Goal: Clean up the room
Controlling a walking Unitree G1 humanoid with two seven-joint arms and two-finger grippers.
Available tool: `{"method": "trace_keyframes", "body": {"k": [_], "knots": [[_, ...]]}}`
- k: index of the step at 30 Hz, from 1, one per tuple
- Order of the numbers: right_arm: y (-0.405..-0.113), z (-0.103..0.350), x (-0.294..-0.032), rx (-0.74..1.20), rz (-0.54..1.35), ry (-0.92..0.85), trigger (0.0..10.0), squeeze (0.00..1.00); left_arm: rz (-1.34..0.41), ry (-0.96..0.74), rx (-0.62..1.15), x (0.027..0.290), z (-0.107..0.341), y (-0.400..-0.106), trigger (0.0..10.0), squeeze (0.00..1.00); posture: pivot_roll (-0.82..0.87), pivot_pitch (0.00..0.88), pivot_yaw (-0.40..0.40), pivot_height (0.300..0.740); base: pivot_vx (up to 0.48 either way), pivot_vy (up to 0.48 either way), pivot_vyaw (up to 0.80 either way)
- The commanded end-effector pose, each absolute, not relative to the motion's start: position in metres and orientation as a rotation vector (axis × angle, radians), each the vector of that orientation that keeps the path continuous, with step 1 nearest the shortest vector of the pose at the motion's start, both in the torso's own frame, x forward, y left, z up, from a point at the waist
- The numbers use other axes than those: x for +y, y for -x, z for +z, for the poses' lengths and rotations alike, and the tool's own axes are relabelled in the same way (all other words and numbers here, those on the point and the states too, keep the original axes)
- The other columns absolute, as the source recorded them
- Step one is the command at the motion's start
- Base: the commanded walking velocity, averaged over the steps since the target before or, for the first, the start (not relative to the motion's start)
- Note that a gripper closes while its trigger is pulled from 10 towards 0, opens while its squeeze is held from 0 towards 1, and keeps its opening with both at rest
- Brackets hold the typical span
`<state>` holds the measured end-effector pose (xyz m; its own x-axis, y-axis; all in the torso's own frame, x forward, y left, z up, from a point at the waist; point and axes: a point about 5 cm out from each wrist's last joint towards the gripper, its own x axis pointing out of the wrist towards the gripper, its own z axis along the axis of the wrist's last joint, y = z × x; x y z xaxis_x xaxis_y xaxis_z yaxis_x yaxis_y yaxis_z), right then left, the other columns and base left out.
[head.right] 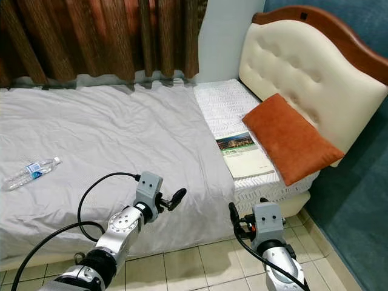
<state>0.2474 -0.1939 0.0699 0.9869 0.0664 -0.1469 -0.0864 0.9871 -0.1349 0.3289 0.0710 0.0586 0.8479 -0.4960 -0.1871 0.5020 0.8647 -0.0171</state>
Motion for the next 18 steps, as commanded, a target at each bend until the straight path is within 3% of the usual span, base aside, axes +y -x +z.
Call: {"method": "trace_keyframes", "body": {"k": [1, 6, 7, 8, 9, 10, 12, 18], "knots": [[-0.248, 0.068, -0.197, 0.149, 0.063, 0.13, 10.0, 0.0, -0.538, -0.047, 0.164, 0.068, 0.065, -0.333, 10.0, 1.0, -0.08, 0.0, -0.021, 0.74, 0.0, 0.0, 0.0], [-0.248, 0.068, -0.197, 0.149, 0.063, 0.13, 10.0, 0.0, -0.538, -0.047, 0.164, 0.068, 0.065, -0.333, 10.0, 1.0, -0.08, 0.0, -0.021, 0.74, 0.0, 0.0, 0.0], [-0.255, 0.065, -0.197, 0.151, 0.049, 0.111, 10.0, 0.0, -0.472, -0.075, 0.132, 0.088, 0.065, -0.33, 10.0, 1.0, -0.04, 0.0, -0.033, 0.74, 0.0, 0.0, 0.0], [-0.255, 0.065, -0.197, 0.151, 0.049, 0.111, 10.0, 0.0, -0.472, -0.075, 0.132, 0.088, 0.065, -0.33, 10.0, 1.0, -0.04, 0.0, -0.033, 0.74, 0.0, 0.0, 0.0], [-0.257, 0.061, -0.196, 0.16, 0.042, 0.075, 10.0, 0.0, -0.322, -0.091, 0.093, 0.125, 0.054, -0.307, 10.0, 0.0, 0.02, 0.0, -0.048, 0.74, 0.0, 0.0, 0.0], [-0.258, 0.057, -0.195, 0.165, 0.038, 0.05, 10.0, 0.0, -0.218, -0.116, 0.068, 0.15, 0.048, -0.287, 10.0, 0.0, 0.02, 0.0, -0.048, 0.74, 0.0, 0.0, 0.0], [-0.258, 0.055, -0.194, 0.171, 0.037, 0.029, 10.0, 0.0, -0.135, -0.141, 0.048, 0.168, 0.046, -0.267, 10.0, 0.0, 0.02, 0.0, -0.047, 0.74, 0.0, 0.0, 0.0], [-0.262, 0.056, -0.192, 0.167, 0.045, 0.024, 10.0, 0.0, -0.147, -0.122, 0.044, 0.164, 0.048, -0.268, 10.0, 0.0, 0.02, 0.0, -0.049, 0.74, 0.0, 0.0, 0.0]]}}
